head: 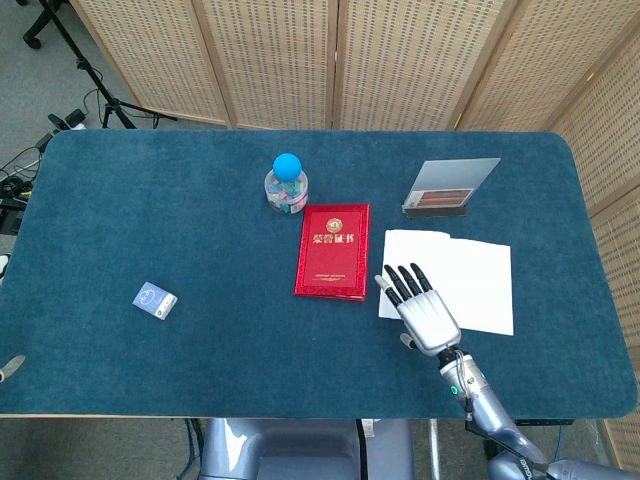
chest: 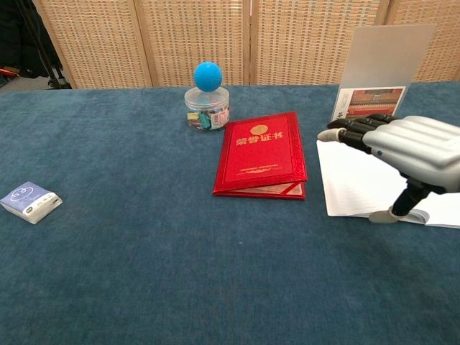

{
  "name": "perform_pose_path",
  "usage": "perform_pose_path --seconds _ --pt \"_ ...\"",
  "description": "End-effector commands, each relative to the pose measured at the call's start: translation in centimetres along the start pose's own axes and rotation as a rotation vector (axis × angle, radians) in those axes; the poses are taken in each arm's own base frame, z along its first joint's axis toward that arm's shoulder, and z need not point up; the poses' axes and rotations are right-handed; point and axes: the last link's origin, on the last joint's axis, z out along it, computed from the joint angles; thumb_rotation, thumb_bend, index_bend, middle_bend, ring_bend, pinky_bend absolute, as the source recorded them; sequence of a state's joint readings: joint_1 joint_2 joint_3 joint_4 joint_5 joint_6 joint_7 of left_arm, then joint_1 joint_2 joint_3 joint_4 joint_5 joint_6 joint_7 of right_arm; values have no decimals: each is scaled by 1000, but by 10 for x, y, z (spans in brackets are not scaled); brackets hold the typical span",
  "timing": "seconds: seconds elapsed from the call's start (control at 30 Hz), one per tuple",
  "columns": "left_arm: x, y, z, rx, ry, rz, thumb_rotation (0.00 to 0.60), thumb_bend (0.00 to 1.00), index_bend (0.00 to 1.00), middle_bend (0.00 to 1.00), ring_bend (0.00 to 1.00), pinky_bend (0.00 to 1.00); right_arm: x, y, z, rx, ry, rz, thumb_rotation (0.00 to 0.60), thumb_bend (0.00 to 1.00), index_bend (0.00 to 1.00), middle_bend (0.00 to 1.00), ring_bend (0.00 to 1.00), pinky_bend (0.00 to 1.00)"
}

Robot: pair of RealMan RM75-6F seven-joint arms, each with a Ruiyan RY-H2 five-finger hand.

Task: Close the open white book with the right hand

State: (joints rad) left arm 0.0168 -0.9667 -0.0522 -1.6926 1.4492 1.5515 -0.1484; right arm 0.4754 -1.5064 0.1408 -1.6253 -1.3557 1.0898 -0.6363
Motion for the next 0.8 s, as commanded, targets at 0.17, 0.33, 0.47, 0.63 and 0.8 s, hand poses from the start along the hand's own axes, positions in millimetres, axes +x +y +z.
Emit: perform_pose_path --seconds 0.17,0.33,0.47,0.63,0.8 --pt "2 -3 1 9 -2 -7 600 0 0 0 0 0 -16 -15 16 -14 -43 -73 600 194 0 0 0 0" --pt "2 -3 2 7 -7 -9 600 0 0 0 0 0 -21 -17 19 -24 -52 -102 600 200 0 0 0 0" --pt "2 -3 2 7 -7 -13 600 0 0 0 0 0 -24 -15 23 -38 -51 -140 600 247 0 0 0 0" --pt "3 -5 2 10 -7 -17 600 0 0 0 0 0 -29 -9 26 -61 -59 -154 600 311 0 0 0 0" --pt "3 -4 2 8 -8 -14 600 0 0 0 0 0 -30 -2 26 -75 -61 -153 600 311 0 0 0 0"
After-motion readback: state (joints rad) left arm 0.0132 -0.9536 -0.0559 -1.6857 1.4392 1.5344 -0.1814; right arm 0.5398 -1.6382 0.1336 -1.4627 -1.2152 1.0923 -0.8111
